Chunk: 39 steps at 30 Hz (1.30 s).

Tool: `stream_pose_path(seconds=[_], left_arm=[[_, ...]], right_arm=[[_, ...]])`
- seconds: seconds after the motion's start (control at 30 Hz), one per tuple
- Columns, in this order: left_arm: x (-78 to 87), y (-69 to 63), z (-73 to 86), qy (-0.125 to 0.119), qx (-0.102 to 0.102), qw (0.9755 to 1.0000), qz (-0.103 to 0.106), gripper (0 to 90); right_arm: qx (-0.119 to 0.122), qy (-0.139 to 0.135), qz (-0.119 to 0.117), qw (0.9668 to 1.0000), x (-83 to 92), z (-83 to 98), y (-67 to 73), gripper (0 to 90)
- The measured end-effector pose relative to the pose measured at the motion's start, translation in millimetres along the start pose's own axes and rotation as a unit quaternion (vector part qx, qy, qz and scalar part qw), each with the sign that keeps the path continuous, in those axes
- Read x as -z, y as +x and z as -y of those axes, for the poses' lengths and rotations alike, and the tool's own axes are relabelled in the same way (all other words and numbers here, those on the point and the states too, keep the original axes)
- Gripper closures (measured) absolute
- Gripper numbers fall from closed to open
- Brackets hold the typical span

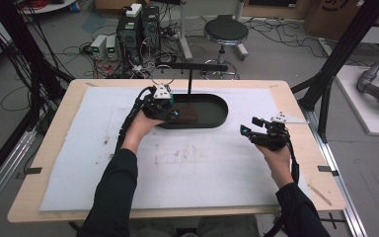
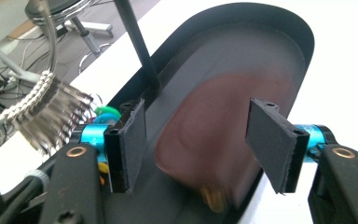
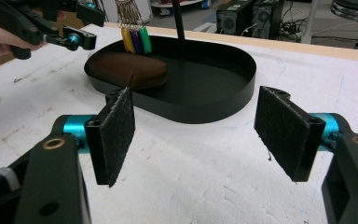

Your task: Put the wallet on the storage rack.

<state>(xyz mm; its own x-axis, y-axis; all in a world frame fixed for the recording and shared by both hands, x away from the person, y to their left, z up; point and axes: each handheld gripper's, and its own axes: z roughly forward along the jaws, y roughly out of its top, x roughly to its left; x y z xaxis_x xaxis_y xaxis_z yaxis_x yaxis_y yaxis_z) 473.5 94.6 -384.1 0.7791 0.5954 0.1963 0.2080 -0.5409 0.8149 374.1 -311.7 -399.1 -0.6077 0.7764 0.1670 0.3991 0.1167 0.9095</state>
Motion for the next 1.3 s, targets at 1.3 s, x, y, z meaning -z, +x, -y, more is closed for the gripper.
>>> stream_pose_path(seconds=[1.3], left_arm=[[155.0, -27.9, 77.2, -0.183, 0.106, 0.9773, 0.017, 24.5]], right_arm=[[0.006, -0.009, 0.001, 0.9999, 10.5, -3.8, -16.0, 20.5]])
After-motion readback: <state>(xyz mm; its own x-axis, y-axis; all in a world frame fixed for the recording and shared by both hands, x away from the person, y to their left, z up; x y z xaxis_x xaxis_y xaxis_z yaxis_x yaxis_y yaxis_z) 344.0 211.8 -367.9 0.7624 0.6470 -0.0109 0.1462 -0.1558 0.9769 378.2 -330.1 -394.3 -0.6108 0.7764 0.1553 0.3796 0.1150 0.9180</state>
